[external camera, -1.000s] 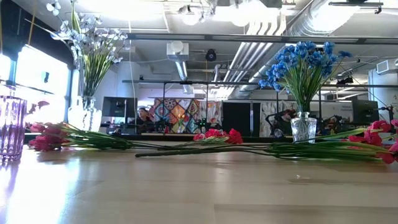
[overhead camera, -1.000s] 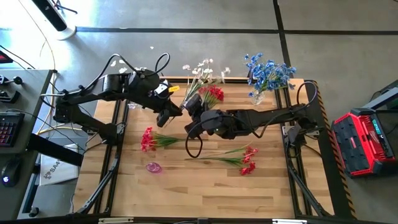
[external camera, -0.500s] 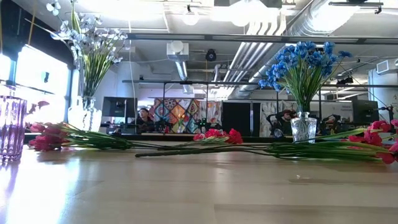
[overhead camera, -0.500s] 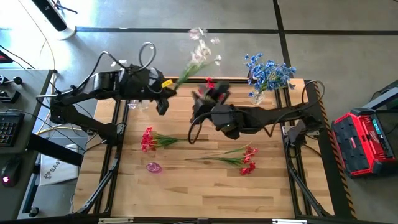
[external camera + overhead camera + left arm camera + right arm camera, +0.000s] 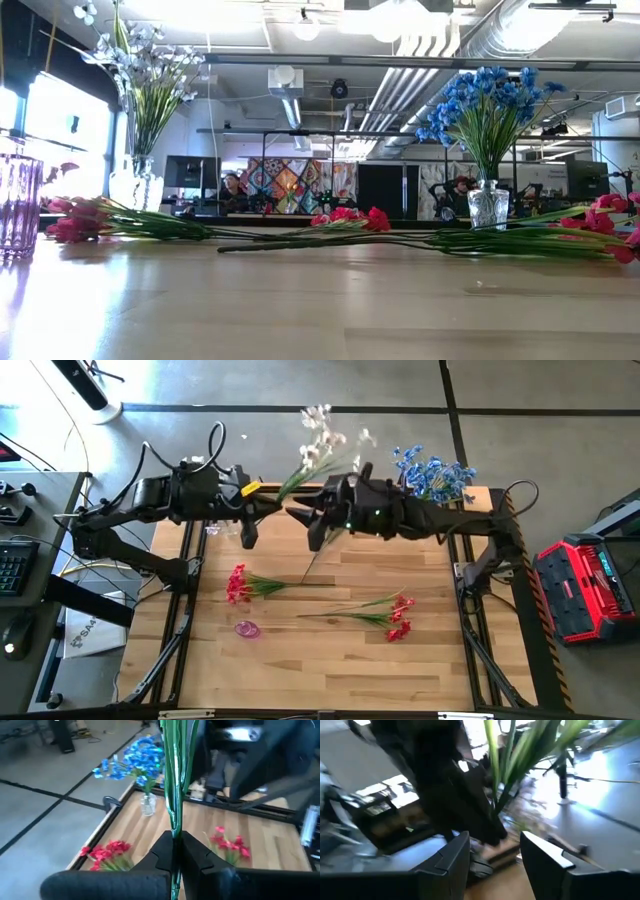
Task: Sort flowers into vase by color
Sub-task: Put the white flowers into the left transparent vase
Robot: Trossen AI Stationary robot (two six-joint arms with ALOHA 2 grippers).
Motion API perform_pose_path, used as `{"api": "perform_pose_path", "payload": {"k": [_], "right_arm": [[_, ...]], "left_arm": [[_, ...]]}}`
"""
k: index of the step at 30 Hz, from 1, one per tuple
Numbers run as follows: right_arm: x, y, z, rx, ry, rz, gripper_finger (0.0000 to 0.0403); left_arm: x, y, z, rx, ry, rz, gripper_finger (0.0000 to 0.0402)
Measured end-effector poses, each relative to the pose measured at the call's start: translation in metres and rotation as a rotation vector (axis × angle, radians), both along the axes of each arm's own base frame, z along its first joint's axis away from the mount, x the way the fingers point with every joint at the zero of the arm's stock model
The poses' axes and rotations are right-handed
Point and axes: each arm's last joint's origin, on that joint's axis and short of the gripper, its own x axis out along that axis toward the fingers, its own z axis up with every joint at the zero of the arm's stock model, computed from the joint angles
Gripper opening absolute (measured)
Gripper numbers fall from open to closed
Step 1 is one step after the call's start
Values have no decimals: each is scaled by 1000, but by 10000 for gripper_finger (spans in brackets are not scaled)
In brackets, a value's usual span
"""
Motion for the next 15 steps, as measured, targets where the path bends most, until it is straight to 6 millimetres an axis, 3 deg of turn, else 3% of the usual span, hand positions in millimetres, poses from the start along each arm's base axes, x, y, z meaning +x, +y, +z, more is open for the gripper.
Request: {"api": "perform_pose_path", "payload": {"k": [9,12,15], "right_arm": [[2,-6,10,-25,-98,106,150],[2,-8,9,-27,-89,108,113],[2,-8,8,-65,-74,110,49]], "left_arm": [[-2,-10,-4,-16,48,-55,0],[-2,-14,-5,-17,58,-70,0],[-2,-15,-6,-17,67,-77,0]]}}
